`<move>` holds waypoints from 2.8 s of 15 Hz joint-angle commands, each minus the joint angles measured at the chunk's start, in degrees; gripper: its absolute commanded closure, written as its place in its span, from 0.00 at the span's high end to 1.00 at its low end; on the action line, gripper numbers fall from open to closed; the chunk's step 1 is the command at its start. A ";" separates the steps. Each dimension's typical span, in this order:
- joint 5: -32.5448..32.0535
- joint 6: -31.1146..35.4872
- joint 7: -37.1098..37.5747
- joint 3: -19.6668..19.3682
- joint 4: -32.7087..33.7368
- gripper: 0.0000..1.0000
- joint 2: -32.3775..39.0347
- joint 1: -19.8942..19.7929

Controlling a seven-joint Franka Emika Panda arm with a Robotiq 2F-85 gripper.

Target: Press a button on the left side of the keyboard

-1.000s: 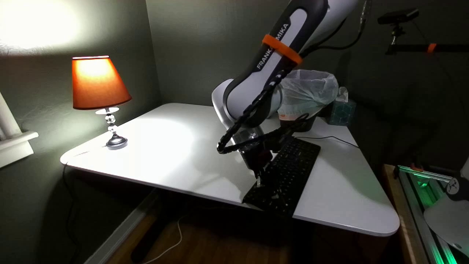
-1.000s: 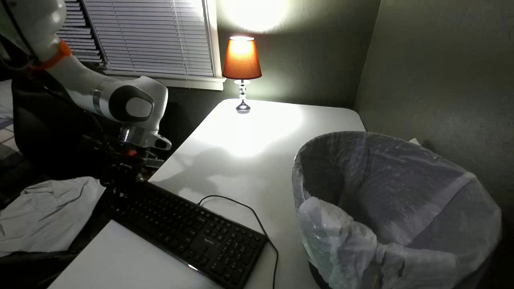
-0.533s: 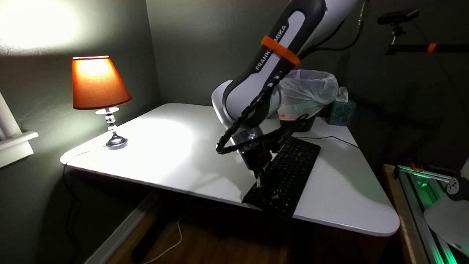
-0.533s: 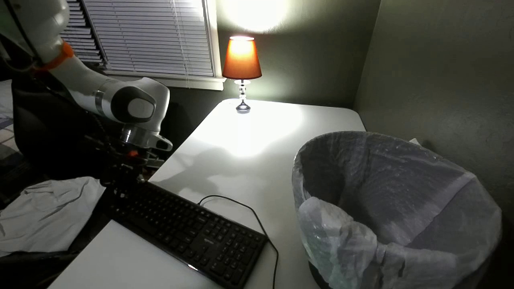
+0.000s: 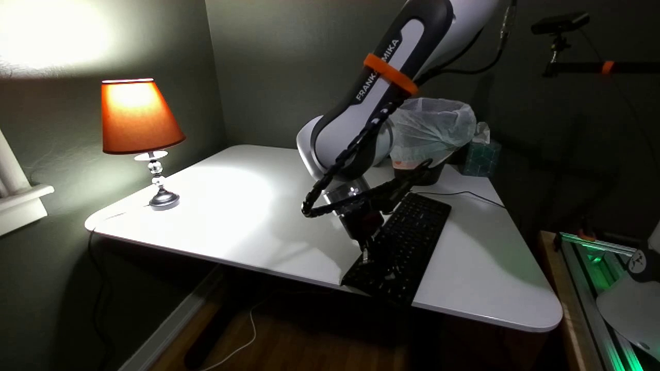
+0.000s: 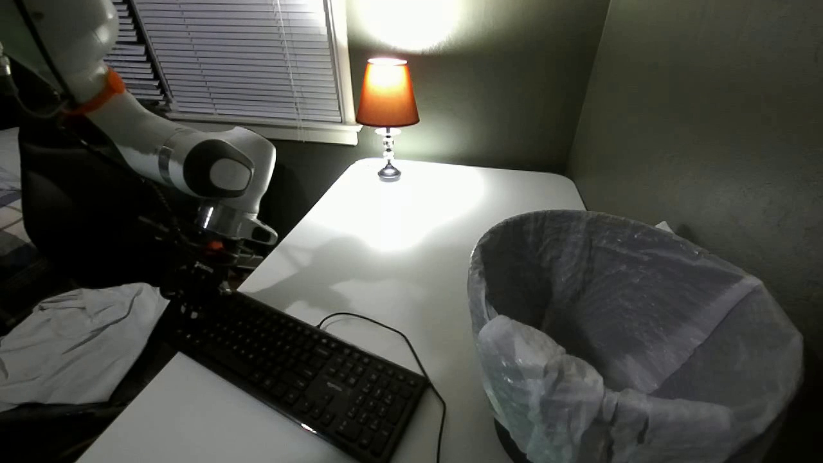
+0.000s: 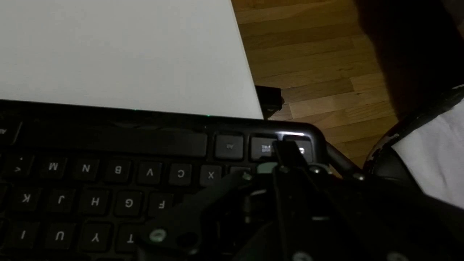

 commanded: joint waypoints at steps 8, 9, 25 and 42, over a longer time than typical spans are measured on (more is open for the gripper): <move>0.82 -5.65 0.95 -0.26 7.94 0.00 4.91 0.23; 0.84 -6.48 1.13 -0.30 9.32 0.00 5.54 0.24; -2.02 -11.28 5.34 -0.59 17.34 0.62 4.47 4.25; -12.47 -11.03 18.24 -0.78 1.89 1.00 -15.43 8.92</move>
